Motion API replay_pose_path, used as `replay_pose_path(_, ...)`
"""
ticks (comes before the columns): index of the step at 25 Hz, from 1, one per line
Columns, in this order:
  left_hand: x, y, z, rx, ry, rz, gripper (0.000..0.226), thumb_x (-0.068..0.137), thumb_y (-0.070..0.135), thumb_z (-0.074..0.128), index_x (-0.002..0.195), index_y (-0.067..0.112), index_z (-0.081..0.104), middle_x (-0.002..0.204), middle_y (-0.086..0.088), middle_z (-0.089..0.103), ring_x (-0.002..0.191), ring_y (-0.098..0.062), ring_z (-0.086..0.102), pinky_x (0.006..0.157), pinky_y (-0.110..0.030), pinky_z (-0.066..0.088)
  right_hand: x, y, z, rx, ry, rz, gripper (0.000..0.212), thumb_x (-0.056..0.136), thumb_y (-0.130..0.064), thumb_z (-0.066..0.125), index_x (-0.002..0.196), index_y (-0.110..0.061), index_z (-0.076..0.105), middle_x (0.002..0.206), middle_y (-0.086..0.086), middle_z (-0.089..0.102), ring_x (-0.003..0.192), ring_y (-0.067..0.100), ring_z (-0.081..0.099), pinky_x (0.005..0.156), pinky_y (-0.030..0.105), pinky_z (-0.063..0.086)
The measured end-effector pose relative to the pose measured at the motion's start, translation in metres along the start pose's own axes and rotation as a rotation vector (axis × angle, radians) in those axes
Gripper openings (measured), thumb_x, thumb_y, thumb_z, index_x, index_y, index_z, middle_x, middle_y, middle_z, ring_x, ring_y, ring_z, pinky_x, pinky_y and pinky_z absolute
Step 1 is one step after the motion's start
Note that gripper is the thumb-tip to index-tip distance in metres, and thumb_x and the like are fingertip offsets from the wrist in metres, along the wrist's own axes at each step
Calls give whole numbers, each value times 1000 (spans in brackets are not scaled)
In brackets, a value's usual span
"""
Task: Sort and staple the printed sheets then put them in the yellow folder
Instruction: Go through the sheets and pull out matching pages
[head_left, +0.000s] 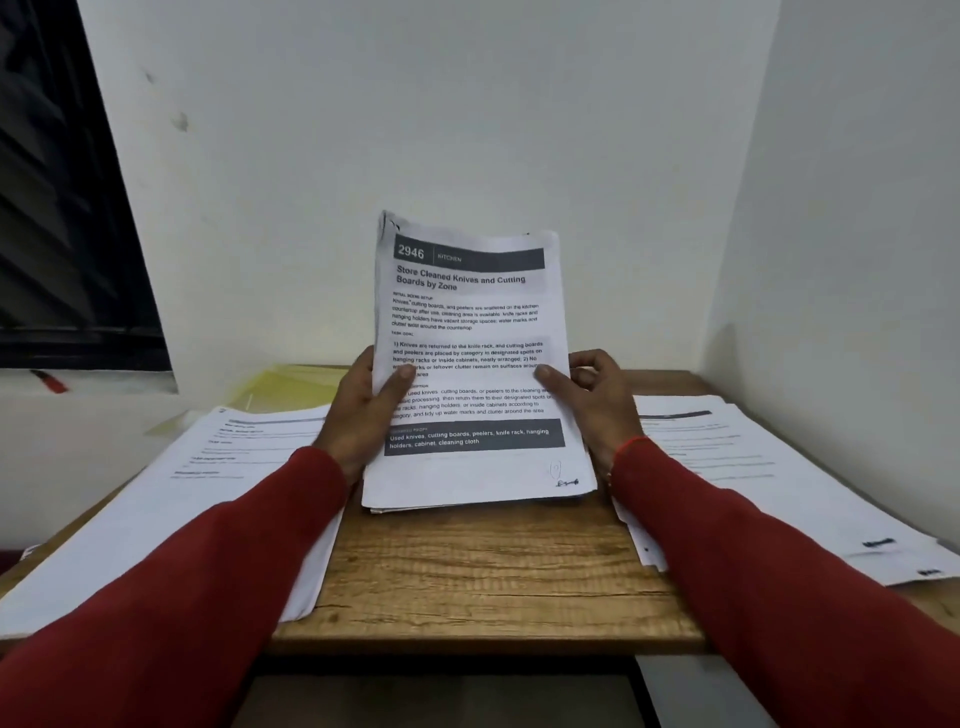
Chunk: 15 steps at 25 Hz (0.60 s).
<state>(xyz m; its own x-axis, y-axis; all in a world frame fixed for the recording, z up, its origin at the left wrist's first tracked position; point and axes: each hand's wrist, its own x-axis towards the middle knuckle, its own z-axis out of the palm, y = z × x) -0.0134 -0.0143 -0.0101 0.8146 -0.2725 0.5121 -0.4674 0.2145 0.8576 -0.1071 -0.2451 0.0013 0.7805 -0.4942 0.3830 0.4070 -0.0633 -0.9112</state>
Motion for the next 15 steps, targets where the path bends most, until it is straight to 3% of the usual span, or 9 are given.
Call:
replay_pose_path(7,-2,7,4,-116,2,-16,21,98,14,59,118,15,62,110,-3,75,98,-21,73,77,-33,59,4,-2,3,-7,74,-141,29,79,-11,81,72,-17,53,63,-1,54,62,11,49,58,21,43)
replay_pose_path(12,-3,10,5,-120,38,-40,14,95,14,63,109,17,65,99,2,78,88,-16,74,70,-27,59,8,1,1,14,60,-146,24,82,-14,78,72,-14,56,63,2,57,66,18,50,63,30,42)
replay_pose_path(15,-1,9,3,-124,44,-62,18,96,21,62,114,18,65,103,-1,77,90,-18,74,72,-30,60,9,4,-2,-5,46,-167,31,86,-20,75,68,-7,52,55,-6,40,58,14,33,57,29,31)
